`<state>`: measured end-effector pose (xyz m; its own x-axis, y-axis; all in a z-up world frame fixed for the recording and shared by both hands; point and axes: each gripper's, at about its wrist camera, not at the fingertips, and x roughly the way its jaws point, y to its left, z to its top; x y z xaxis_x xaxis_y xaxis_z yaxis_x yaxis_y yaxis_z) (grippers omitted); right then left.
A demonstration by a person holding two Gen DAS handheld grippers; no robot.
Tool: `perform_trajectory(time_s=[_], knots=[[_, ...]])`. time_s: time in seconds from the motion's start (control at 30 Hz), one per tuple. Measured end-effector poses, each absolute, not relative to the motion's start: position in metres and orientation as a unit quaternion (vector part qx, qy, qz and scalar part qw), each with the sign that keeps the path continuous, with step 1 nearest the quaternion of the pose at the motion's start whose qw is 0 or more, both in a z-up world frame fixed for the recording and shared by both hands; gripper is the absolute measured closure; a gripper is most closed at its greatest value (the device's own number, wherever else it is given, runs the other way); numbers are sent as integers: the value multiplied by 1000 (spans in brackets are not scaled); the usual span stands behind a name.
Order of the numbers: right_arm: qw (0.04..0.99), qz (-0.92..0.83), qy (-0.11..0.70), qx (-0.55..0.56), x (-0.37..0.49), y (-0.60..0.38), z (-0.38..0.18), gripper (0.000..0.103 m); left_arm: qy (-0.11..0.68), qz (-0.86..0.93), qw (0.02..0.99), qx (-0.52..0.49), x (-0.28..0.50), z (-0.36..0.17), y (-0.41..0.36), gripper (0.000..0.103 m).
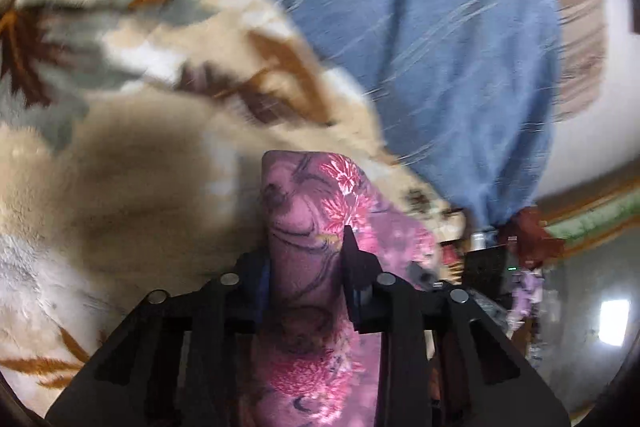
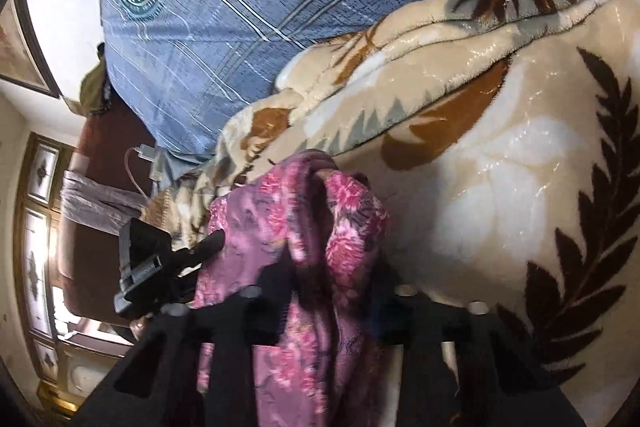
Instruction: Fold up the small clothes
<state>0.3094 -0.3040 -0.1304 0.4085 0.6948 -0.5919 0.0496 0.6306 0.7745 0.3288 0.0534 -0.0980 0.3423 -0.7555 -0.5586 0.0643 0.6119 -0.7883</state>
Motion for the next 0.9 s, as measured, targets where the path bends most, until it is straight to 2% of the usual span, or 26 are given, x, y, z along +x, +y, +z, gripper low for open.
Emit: perform_trajectory(time_s=[0.1, 0.23, 0.27, 0.3, 0.4, 0.5, 0.67, 0.73, 0.9], knots=[[769, 221, 475, 367, 305, -309, -109, 84, 470, -289, 763, -337, 327, -81, 52, 76], [773, 220, 470, 365, 317, -308, -107, 81, 521, -218, 771, -295, 337, -108, 44, 68], [772, 206, 487, 352, 323, -304, -117, 77, 526, -217, 768, -293, 338, -113, 43, 65], [773, 195, 501, 337, 326, -301, -124, 65, 527, -216, 767, -296, 338, -113, 46, 60], [761, 186, 506, 362, 324, -306, -130, 59, 521, -221, 768, -302, 338, -100, 53, 59], [781, 168, 488, 351, 301, -313, -109, 45, 508, -218, 778, -299, 331, -86, 61, 55], [800, 172, 473, 328, 239, -298, -90, 39, 497, -217, 794, -275, 299, -52, 69, 52], [807, 165, 474, 313, 212, -286, -90, 39, 498, -207, 801, -260, 274, -44, 72, 47], [803, 164, 487, 302, 160, -268, -101, 39, 503, -196, 806, -243, 196, -60, 72, 42]])
